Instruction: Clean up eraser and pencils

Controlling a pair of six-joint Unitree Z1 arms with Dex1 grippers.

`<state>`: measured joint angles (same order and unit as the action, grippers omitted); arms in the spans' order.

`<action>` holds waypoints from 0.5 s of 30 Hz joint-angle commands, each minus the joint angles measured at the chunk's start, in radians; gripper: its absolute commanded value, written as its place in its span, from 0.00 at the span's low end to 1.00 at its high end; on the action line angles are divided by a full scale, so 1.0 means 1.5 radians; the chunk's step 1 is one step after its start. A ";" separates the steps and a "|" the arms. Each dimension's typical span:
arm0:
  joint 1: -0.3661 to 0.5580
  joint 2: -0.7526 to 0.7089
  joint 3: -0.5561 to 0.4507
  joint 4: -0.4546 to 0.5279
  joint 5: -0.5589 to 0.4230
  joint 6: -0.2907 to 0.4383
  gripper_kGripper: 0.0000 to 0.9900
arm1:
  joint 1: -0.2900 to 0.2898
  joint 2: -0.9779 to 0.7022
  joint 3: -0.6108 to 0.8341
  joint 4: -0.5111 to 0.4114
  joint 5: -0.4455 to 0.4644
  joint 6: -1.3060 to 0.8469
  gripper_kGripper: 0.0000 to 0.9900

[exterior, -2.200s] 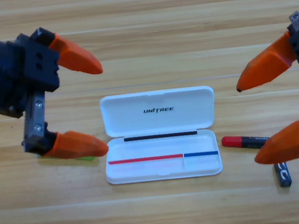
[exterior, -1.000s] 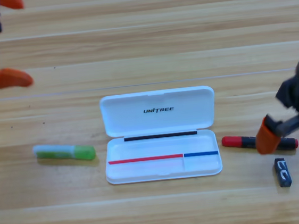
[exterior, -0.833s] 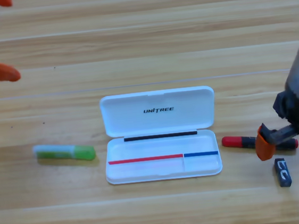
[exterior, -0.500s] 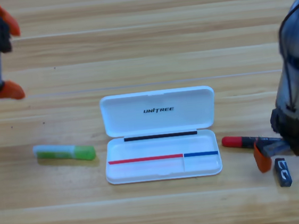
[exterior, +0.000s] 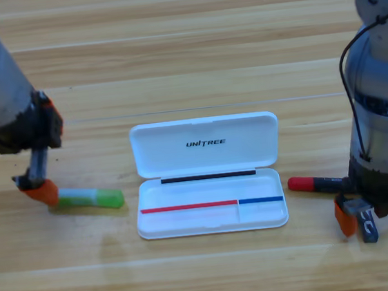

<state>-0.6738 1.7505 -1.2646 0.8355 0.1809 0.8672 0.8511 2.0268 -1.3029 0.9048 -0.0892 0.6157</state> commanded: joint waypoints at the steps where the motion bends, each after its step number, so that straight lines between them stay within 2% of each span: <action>1: 0.010 0.064 0.021 -0.039 -0.019 0.009 0.97 | -0.018 0.056 0.007 -0.014 0.021 -0.002 0.59; 6: 0.014 0.092 0.030 -0.072 -0.033 0.019 0.97 | -0.026 0.064 0.016 -0.033 0.024 -0.007 0.44; 11: 0.025 0.113 0.047 -0.106 -0.042 0.025 0.97 | -0.034 0.065 0.031 -0.052 0.038 -0.024 0.17; 15: 0.036 0.126 0.067 -0.140 -0.046 0.027 0.98 | -0.037 0.064 0.037 -0.054 0.049 -0.032 0.09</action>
<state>-0.6611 1.8841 -1.2073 0.6784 0.1275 0.8946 0.8446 2.0479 -1.2946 0.8529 -0.0402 0.5786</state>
